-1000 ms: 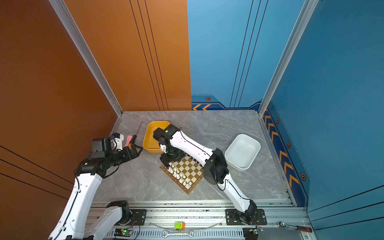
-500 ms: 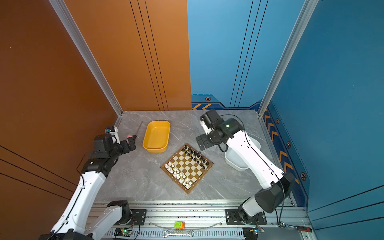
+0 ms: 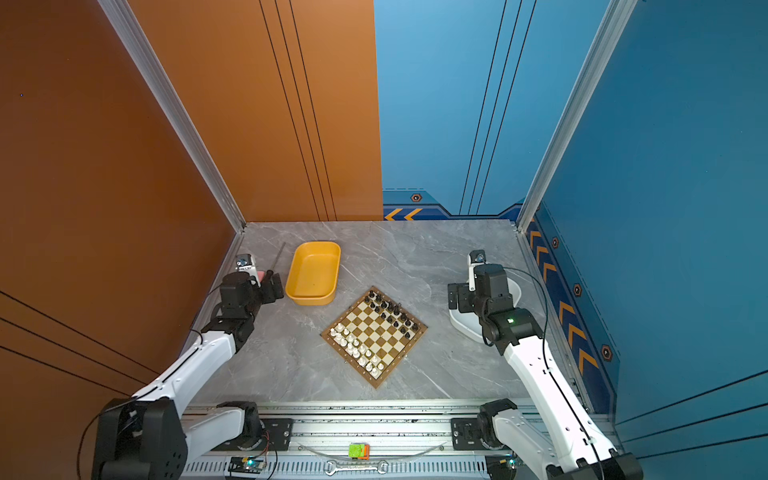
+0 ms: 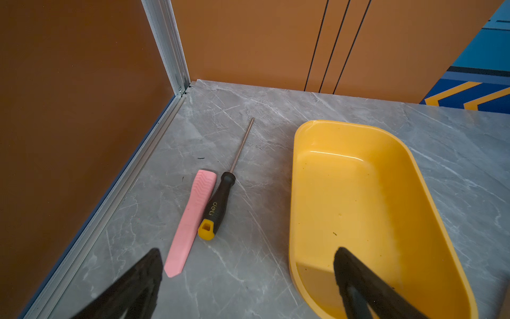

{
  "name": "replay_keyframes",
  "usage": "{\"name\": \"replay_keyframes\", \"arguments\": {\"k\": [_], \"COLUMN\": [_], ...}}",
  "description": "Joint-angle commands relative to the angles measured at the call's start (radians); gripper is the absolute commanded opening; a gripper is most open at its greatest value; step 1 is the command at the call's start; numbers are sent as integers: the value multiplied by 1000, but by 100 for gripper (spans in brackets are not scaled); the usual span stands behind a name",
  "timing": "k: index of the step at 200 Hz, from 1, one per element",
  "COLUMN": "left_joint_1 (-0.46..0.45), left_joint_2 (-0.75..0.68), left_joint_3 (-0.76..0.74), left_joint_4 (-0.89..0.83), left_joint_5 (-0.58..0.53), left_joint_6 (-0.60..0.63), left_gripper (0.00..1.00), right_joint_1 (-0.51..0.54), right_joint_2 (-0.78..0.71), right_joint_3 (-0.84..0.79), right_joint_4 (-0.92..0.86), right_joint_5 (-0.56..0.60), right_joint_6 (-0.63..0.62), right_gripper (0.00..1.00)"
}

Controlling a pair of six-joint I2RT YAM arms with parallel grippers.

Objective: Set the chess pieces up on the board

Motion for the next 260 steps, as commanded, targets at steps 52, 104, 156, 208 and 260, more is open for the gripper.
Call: {"name": "replay_keyframes", "arguments": {"k": [52,104,156,208,260], "left_joint_1": [-4,3,-55,-11,8], "left_joint_2": [112,279,408,398,399], "left_joint_3": [-219,-250,-267,-253,-239], "left_joint_4": [407,665,836,789,760], "left_joint_5": [-31,-5,-53,-18,32], "left_joint_6": [56,51,103,56,53], "left_gripper": [98,98,98,98,98], "right_joint_1": [-97,-198,-217,-200,-168], "right_joint_2": [-56,-44,206,318,576], "right_joint_3": [-306,-462,-506,-553,-518], "right_joint_4": [481,752,1023,1209,1419], "right_joint_5": [61,51,32,59,30], "right_joint_6": [-72,-48,26,-9,-23], "right_gripper": [100,100,100,100,100]}}
